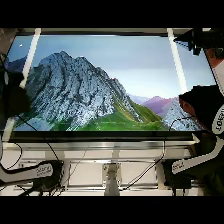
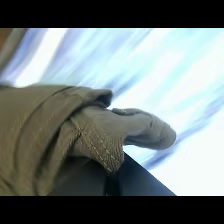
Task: Fold the clothes and pants, and hang the long-sleeved shirts on hangers.
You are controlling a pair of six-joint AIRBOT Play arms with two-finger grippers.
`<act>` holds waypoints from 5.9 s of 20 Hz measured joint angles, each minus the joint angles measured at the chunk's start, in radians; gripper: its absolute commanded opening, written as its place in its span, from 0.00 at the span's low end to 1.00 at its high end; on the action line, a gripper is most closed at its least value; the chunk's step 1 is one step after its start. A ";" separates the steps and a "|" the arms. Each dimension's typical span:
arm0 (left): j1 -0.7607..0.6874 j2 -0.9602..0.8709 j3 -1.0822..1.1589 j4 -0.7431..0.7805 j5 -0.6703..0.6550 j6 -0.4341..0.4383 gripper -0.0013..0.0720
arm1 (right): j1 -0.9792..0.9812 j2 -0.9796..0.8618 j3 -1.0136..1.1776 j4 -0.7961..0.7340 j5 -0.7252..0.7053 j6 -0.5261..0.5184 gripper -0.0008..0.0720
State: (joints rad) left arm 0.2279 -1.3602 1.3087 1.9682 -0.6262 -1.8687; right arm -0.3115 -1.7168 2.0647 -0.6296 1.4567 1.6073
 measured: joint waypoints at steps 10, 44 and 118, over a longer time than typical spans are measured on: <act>-0.515 0.234 0.051 -0.233 -0.111 0.090 0.04 | 0.000 0.000 -0.017 -0.208 -0.003 0.000 0.04; -0.362 0.253 -0.150 -0.082 -0.303 0.087 0.48 | 0.479 -0.225 -0.255 -0.202 0.029 -0.053 0.66; -0.244 -0.401 -0.015 -1.510 -0.250 0.679 0.44 | 0.462 -0.183 -0.343 -0.023 0.121 -0.211 0.54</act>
State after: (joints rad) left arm -0.0162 -1.7607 1.2934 0.4580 -0.8761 -1.1892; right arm 0.1501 -1.9003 1.7218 -0.6525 1.5772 1.3964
